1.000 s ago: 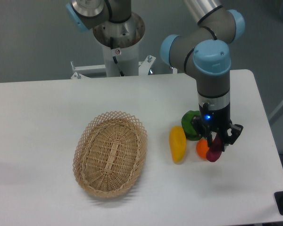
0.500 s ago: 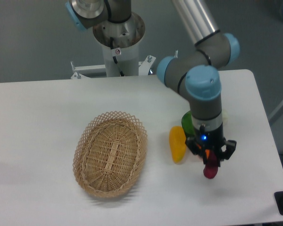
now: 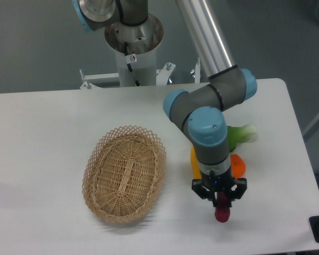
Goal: Place the sweet potato on the table
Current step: 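Carry the held sweet potato toward the open table beside the orange, then lower the sweet potato onto the table and open the gripper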
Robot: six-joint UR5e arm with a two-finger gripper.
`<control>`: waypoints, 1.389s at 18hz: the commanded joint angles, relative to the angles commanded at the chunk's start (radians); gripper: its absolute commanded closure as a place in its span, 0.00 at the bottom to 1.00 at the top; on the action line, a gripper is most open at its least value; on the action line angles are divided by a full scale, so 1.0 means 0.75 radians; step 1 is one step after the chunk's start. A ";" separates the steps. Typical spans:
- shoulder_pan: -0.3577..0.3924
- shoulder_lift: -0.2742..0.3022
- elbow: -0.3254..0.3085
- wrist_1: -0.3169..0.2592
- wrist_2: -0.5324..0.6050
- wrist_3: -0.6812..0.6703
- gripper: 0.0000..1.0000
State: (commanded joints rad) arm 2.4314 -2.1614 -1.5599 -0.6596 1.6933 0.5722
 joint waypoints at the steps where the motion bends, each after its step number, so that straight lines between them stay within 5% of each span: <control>1: -0.016 0.006 -0.023 0.004 0.012 0.000 0.55; 7: -0.031 -0.032 -0.009 0.006 0.080 -0.008 0.55; 11: -0.029 -0.061 0.012 0.012 0.111 0.365 0.55; 18: 0.006 -0.065 -0.017 0.018 0.115 0.670 0.55; 25: 0.022 -0.078 -0.035 0.020 0.192 0.704 0.54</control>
State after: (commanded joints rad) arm 2.4482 -2.2197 -1.5861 -0.6443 1.8377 1.0999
